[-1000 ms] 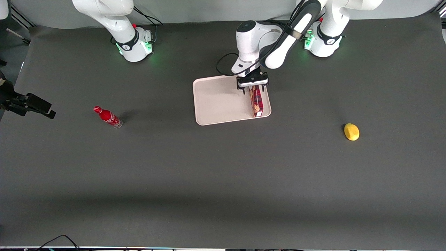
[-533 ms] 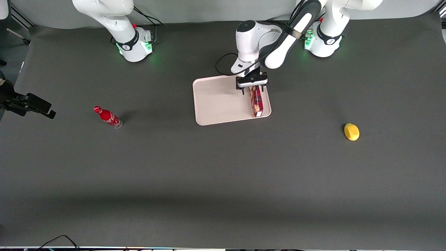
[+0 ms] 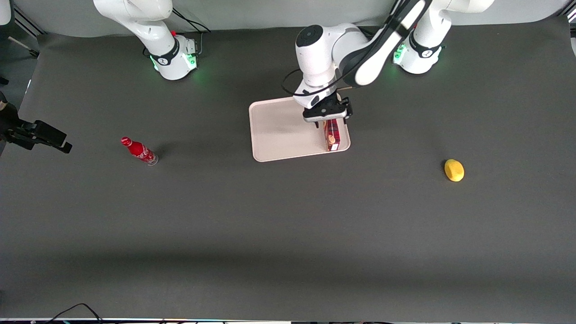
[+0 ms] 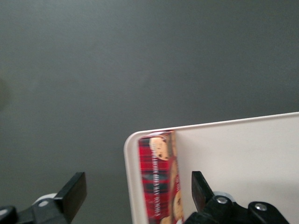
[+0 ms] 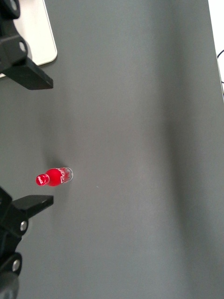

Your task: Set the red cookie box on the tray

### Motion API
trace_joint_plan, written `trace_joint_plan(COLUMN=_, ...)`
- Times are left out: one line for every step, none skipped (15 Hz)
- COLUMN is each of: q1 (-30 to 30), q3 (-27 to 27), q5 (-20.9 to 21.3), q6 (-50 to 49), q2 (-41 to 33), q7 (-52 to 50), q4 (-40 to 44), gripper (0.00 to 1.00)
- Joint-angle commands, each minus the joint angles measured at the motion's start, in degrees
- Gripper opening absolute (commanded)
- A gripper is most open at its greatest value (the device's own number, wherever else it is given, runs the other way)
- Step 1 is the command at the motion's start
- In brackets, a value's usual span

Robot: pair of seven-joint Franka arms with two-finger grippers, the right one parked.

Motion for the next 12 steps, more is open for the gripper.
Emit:
trace_joint_plan(q1=2.89, q3=4.82, q5=-10.55, q6=-9.78, q2=-8.94, q7=21.58, q4=4.22, gripper=1.00)
trace_joint_plan(q1=4.38, q3=5.79, q5=-11.44, q6=-11.36, q2=-11.23, q7=25.55, q4=4.22, gripper=1.00)
trace_joint_plan(q1=6.49, q3=6.41, q5=-12.23, q6=-13.29, q2=-12.90, q7=28.98, q4=4.22, gripper=1.00)
trace_joint_plan(q1=9.21, q3=6.59, q5=-14.41, q6=-15.39, q2=-14.49, q7=32.15, q4=4.57, gripper=1.00)
trace_joint_plan(q1=11.76, q3=6.94, q5=-16.52, q6=-17.16, q2=-16.68, q7=36.01, q4=5.19, gripper=1.00)
trace_joint_plan(q1=14.13, q3=8.42, q5=-18.20, q6=-18.57, q2=-18.79, q7=41.53, q4=5.19, gripper=1.00)
trace_joint_plan(q1=15.29, q3=10.88, q5=-19.52, q6=-19.19, q2=-20.81, q7=46.37, q4=5.10, gripper=1.00)
trace_joint_plan(q1=16.17, q3=13.68, q5=-19.97, q6=-19.54, q2=-22.05, q7=49.90, q4=5.10, gripper=1.00)
trace_joint_plan(q1=16.70, q3=16.50, q5=-19.97, q6=-20.16, q2=-23.02, q7=53.32, q4=5.19, gripper=1.00)
trace_joint_plan(q1=17.49, q3=19.74, q5=-20.15, q6=-20.25, q2=-23.38, q7=57.88, q4=5.28, gripper=1.00)
trace_joint_plan(q1=17.84, q3=22.47, q5=-20.41, q6=-20.25, q2=-23.55, q7=61.32, q4=6.15, gripper=1.00)
trace_joint_plan(q1=17.85, q3=24.59, q5=-21.28, q6=-20.95, q2=-23.47, q7=62.58, q4=8.68, gripper=1.00)
